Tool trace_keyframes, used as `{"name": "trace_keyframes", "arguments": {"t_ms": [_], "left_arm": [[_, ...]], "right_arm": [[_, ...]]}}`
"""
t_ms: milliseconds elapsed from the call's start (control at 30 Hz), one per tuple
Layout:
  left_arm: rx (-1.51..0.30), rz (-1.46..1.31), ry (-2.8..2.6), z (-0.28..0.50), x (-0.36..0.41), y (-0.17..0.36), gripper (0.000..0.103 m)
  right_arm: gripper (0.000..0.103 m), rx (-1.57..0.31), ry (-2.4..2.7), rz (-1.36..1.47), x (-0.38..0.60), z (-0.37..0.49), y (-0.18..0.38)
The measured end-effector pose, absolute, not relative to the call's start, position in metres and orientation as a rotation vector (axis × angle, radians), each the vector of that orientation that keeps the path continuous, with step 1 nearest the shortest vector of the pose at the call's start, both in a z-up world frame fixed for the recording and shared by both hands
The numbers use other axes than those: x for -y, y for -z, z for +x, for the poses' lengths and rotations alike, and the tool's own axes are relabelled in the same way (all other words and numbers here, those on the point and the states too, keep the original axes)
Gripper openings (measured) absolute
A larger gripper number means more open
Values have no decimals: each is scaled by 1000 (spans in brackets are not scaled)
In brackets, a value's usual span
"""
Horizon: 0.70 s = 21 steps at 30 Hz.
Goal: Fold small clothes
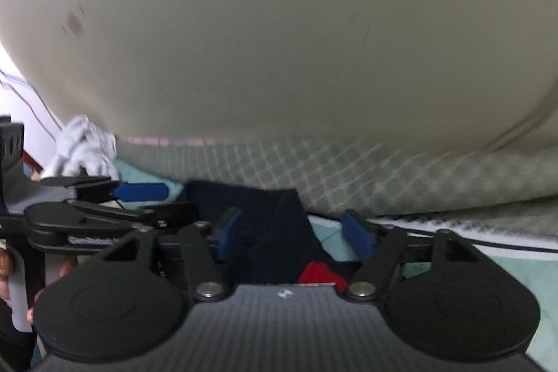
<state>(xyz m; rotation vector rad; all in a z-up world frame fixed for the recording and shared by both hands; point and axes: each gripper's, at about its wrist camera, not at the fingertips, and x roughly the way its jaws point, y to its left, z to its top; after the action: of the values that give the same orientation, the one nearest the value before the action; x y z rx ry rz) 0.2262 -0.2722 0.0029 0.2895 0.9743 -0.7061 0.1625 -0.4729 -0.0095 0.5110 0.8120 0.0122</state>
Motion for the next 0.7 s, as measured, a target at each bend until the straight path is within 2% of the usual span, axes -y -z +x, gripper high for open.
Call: {"name": "trace_keyframes", "arguments": {"t_ms": [33,67,133,433,700], "left_arm": [[-942,297,702,223,271,-4,22],[-945,295,721,220,269,-5,15],[-933,278,728,213,261,-16,13],[-695,202,830,98,166,-102,12],[-670,224,893,-23,92,-83,12]], "right_arm": [[25,-825,-21,500,471,167,15],[16,-821,-13,477,467,167,15],[12,-769,-25,450,463,159,5],[11,-538,-88,304,406,37,-85],[9,-498,-133,239,343,-90,-79]]}}
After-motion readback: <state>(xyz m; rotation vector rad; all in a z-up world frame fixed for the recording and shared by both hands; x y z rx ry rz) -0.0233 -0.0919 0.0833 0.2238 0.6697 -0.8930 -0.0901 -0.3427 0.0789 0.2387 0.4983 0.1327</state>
